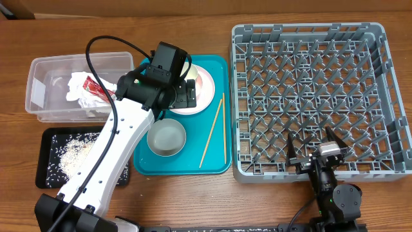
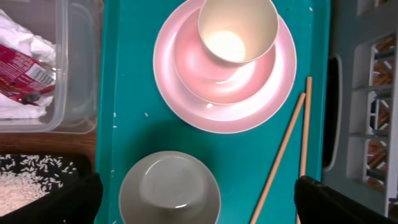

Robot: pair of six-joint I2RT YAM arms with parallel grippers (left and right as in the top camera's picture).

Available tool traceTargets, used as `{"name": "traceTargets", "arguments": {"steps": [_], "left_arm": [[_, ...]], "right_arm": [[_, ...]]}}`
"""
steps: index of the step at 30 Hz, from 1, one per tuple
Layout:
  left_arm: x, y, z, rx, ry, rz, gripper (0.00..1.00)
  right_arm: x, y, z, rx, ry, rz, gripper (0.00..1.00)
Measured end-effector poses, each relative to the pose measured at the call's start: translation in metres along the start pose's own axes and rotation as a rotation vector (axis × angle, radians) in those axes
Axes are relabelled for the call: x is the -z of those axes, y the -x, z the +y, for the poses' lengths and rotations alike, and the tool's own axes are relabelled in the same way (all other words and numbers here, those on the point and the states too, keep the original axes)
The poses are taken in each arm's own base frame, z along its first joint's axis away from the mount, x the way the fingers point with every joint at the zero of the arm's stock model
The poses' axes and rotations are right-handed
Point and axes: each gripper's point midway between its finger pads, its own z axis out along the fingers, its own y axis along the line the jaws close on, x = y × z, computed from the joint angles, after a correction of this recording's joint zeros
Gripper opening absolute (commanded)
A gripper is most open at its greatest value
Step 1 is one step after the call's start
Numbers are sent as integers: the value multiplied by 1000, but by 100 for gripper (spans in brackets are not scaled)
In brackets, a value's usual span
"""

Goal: Sort waste into correct bins and load items into the dishwasher
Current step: 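Carry the empty bowl back and set it on the teal tray, then withdraw the left gripper to rest and move the right gripper toward the chopsticks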

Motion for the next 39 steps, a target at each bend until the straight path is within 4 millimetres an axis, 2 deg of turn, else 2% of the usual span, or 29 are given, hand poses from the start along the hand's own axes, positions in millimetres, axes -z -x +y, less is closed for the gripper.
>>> {"name": "traceTargets", "arguments": {"steps": [3, 6, 9, 13, 17, 19, 26, 29, 33, 36, 39], "left_arm": [[0, 0, 2, 0, 10, -3, 100], [0, 1, 3, 0, 15, -5, 100], [0, 1, 3, 0, 18, -6, 100], [0, 1, 4, 0, 20, -7, 100], [0, 1, 4, 0, 20, -7, 100], [0, 1, 4, 0, 20, -7, 100], [0, 1, 4, 0, 20, -8, 100], [0, 1, 4, -1, 20, -7, 100], [0, 1, 4, 0, 20, -7, 100], [0, 1, 4, 0, 20, -7, 100], [0, 1, 4, 0, 20, -7, 100]], "right_arm": [[0, 4, 4, 0, 24, -18, 100], [1, 24, 6, 0, 41, -100, 100], [6, 50, 17, -18, 111, -207, 100], [13, 72, 23, -87, 167, -298, 100], [13, 70, 27, -170, 201, -266, 100], [14, 76, 27, -201, 211, -239, 100], [19, 135, 22, -246, 226, -153, 100], [8, 157, 22, -266, 246, -50, 100], [-19, 180, 33, -291, 329, 94, 100], [-44, 188, 50, -315, 443, 185, 100], [-70, 188, 78, -333, 582, 229, 100]]}}
